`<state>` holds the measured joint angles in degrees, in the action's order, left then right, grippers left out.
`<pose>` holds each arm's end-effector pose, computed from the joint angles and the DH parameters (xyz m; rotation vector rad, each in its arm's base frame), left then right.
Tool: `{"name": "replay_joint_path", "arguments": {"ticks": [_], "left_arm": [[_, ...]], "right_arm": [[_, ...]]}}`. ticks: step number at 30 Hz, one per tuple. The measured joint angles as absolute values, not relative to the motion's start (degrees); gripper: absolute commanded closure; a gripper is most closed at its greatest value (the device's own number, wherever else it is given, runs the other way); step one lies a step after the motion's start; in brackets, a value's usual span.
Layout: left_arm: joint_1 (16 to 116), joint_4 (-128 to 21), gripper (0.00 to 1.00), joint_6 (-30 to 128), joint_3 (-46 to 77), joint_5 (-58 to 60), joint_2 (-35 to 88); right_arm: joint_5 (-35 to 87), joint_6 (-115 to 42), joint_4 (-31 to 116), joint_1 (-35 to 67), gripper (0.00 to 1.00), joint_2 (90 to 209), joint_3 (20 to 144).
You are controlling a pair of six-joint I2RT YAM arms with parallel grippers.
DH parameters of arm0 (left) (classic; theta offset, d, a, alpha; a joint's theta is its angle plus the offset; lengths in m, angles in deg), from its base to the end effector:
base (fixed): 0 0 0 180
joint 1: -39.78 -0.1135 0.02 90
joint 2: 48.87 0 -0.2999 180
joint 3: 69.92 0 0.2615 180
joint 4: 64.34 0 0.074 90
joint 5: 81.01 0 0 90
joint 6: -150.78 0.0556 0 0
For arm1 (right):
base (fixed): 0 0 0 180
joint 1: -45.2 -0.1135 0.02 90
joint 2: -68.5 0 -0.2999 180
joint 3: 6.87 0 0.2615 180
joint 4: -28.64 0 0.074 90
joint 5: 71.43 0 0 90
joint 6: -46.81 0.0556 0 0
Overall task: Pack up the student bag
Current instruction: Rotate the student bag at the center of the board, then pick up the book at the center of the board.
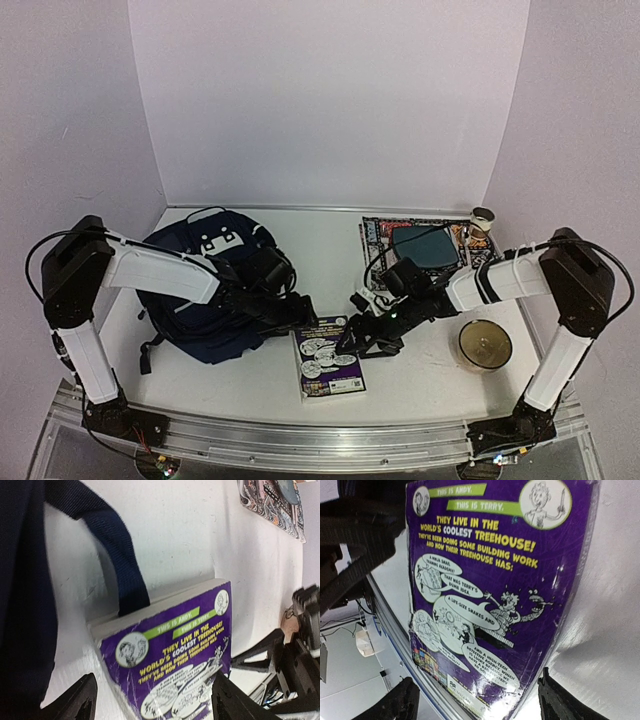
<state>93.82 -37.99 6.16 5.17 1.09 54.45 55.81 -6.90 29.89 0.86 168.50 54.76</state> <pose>0.2254 -0.3236 0.1765 0.0471 2.7715 -0.8305 0.2398 0.2814 0.1711 -0.5718 2.4709 1.4058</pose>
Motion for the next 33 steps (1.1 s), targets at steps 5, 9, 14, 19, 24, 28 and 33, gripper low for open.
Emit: {"name": "replay_joint_path", "arguments": {"ticks": [5, 9, 14, 19, 24, 28, 33], "left_arm": [[93.85, -38.47, 0.23, 3.48, 0.89, 0.15, 51.38], [94.13, -38.96, 0.29, 2.37, 0.43, -1.36, 51.60], [94.59, -40.41, 0.39, 1.73, 0.45, -3.49, 53.48], [94.45, -40.68, 0.47, 0.72, 0.43, -4.33, 54.32], [94.21, -40.93, 0.49, 0.58, 0.26, -4.31, 54.59], [94.04, -41.49, 0.51, 0.20, -0.06, -3.68, 54.54], [93.71, -42.66, 0.55, -0.80, -1.28, -2.00, 53.78]], "right_arm": [[51.75, -2.54, 27.47, 0.86, 0.18, 168.03, 53.82], [50.88, -0.49, 25.93, 0.72, 0.18, 168.36, 53.40], [51.73, 1.55, 22.08, -0.14, 0.19, 170.56, 53.36], [53.48, 3.54, 18.56, -0.32, 0.24, 171.35, 52.66], [55.66, 6.49, 15.77, -0.25, 0.38, 171.37, 50.86], [58.04, 9.35, 14.15, -0.27, 0.48, 171.37, 50.00], [59.96, 12.37, 11.12, -0.29, 0.48, 171.22, 49.59]]}}
